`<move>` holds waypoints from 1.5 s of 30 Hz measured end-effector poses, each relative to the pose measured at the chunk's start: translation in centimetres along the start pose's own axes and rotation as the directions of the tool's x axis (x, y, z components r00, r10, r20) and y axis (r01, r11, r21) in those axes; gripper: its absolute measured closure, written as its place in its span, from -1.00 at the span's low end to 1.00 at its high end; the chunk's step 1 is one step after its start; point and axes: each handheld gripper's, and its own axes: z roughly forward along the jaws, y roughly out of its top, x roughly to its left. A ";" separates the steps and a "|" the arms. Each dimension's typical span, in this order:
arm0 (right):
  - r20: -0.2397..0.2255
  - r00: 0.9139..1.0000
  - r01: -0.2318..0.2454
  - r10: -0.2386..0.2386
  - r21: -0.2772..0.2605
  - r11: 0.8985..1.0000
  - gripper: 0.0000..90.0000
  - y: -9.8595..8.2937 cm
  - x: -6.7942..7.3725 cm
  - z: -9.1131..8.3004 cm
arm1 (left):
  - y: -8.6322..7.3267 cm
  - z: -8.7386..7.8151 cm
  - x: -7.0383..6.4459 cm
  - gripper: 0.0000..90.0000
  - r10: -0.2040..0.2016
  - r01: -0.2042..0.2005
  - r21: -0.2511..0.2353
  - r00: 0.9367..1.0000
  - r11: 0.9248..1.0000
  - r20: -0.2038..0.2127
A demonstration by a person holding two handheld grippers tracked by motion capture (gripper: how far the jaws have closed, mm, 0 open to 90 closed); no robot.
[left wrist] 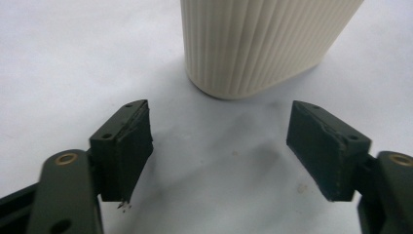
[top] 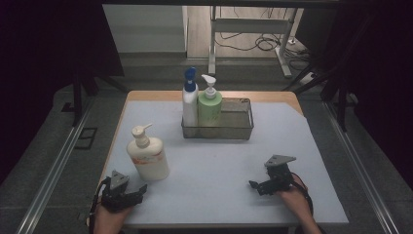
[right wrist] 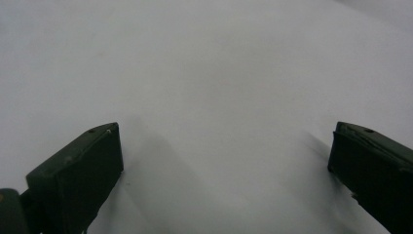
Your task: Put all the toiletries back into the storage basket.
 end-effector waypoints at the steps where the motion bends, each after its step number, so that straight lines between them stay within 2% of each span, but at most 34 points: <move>1: 0.012 1.000 0.016 -0.016 0.000 1.000 -1.00 -0.1 0.2 0.1 | 0.1 -0.1 0.1 -0.38 -0.001 0.001 -0.007 1.000 1.000 0.002; 8: 0.017 1.000 0.014 -0.014 -0.009 1.000 -1.00 -0.2 0.2 0.1 | 0.4 -0.2 0.3 -0.22 -0.007 0.007 -0.007 1.000 1.000 0.001; 9: 0.018 1.000 0.015 -0.015 -0.009 1.000 -1.00 -0.2 0.2 0.1 | 0.5 -0.2 0.4 -0.20 0.000 0.000 -0.003 1.000 1.000 -0.010; 16: 0.019 1.000 0.017 -0.016 -0.007 1.000 -1.00 -0.1 0.2 0.1 | 0.9 0.0 0.8 -0.10 -0.006 0.006 0.007 1.000 1.000 -0.023; 22: 0.022 1.000 0.015 -0.015 -0.007 1.000 -1.00 -0.1 0.3 0.1 | 1.5 0.2 1.7 0.00 -0.014 0.015 0.020 0.999 1.000 -0.042; 26: 0.022 1.000 0.015 -0.015 -0.007 1.000 -1.00 -0.1 0.3 0.1 | 2.0 0.2 2.6 0.16 -0.020 0.020 0.016 0.999 1.000 -0.048; 29: 0.022 1.000 0.015 -0.015 -0.008 1.000 -1.00 -0.2 0.3 0.1 | 2.5 0.5 3.1 0.24 -0.019 0.019 0.017 0.999 1.000 -0.033; 33: 0.022 1.000 0.015 -0.015 -0.008 1.000 -1.00 -0.2 0.3 0.1 | 3.2 1.1 3.6 0.47 -0.017 0.017 0.020 1.000 1.000 -0.015; 34: 0.023 1.000 0.016 -0.016 -0.008 1.000 -1.00 -0.2 0.3 0.1 | 3.4 1.3 3.7 0.47 -0.018 0.018 0.020 1.000 1.000 -0.008; 35: 0.023 1.000 0.015 -0.015 -0.009 1.000 -1.00 -0.2 0.3 0.1 | 3.7 1.6 3.9 0.60 -0.026 0.026 0.019 1.000 0.999 0.010; 41: 0.023 1.000 0.015 -0.015 -0.009 1.000 -1.00 -0.2 0.3 0.2 | 3.8 2.3 4.0 0.82 -0.047 0.046 0.019 0.997 0.999 0.060; 45: 0.023 1.000 0.014 -0.014 -0.009 1.000 -1.00 -0.2 0.3 0.2 | 3.6 2.5 4.0 0.93 -0.059 0.058 0.011 0.996 0.998 0.069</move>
